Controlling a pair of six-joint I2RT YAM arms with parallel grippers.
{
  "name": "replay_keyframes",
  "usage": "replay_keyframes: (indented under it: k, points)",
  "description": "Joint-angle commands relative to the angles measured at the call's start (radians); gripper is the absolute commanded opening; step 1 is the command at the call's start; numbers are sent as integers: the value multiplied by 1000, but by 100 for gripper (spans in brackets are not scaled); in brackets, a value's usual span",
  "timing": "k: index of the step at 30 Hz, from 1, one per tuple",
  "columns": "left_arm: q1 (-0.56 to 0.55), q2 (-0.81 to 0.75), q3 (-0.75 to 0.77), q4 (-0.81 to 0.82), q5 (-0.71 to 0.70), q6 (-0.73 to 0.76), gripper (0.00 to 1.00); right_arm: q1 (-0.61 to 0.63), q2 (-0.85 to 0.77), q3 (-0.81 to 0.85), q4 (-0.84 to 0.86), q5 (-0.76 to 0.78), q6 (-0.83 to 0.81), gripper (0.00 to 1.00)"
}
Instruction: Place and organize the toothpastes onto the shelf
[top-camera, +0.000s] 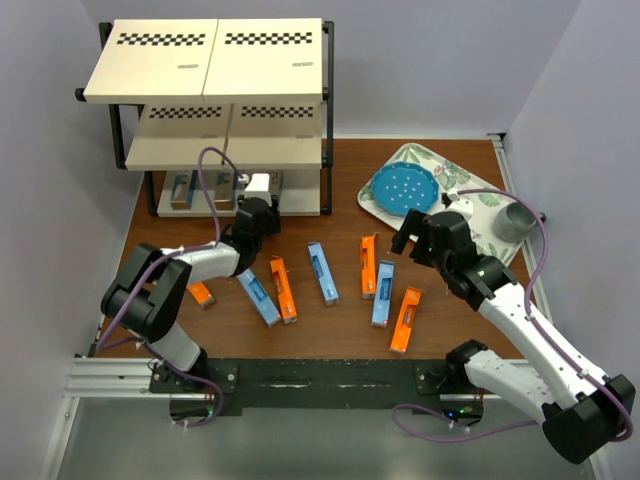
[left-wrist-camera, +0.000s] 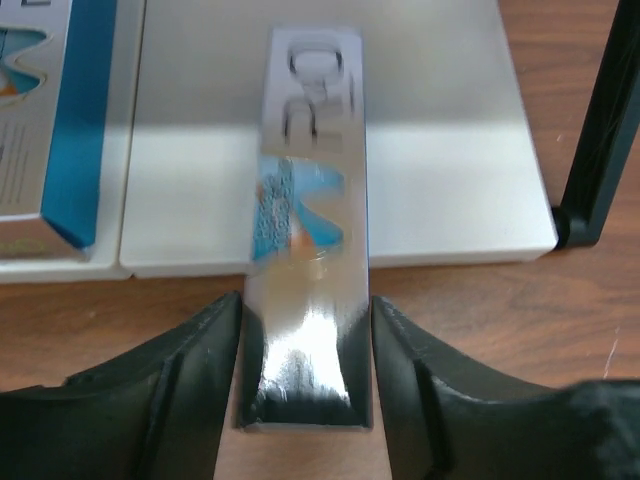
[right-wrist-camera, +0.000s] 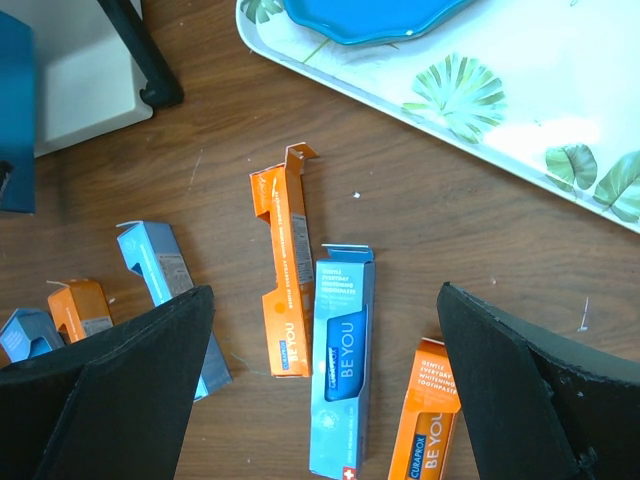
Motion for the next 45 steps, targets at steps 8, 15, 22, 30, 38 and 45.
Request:
replay_keyframes:
  k: [8, 15, 22, 30, 38, 45]
  points:
    - [29, 87, 91, 151, -5, -65, 71, -5, -11, 5, 22, -6, -15, 99]
    - [29, -23, 56, 62, 36, -120, 89, -5, -11, 4, 24, -11, -20, 99]
    - [28, -235, -50, -124, -14, -300, 91, -5, 10, -5, 45, -31, -12, 99]
    - [28, -352, -67, -522, -122, -671, 91, -6, 35, -15, 73, -58, -14, 98]
    - [28, -303, -30, -667, -45, -853, 93, -8, 44, -19, 74, -61, -18, 98]
    - [28, -174, -18, -569, -24, -867, 91, -9, 36, -30, 81, -58, -23, 98]
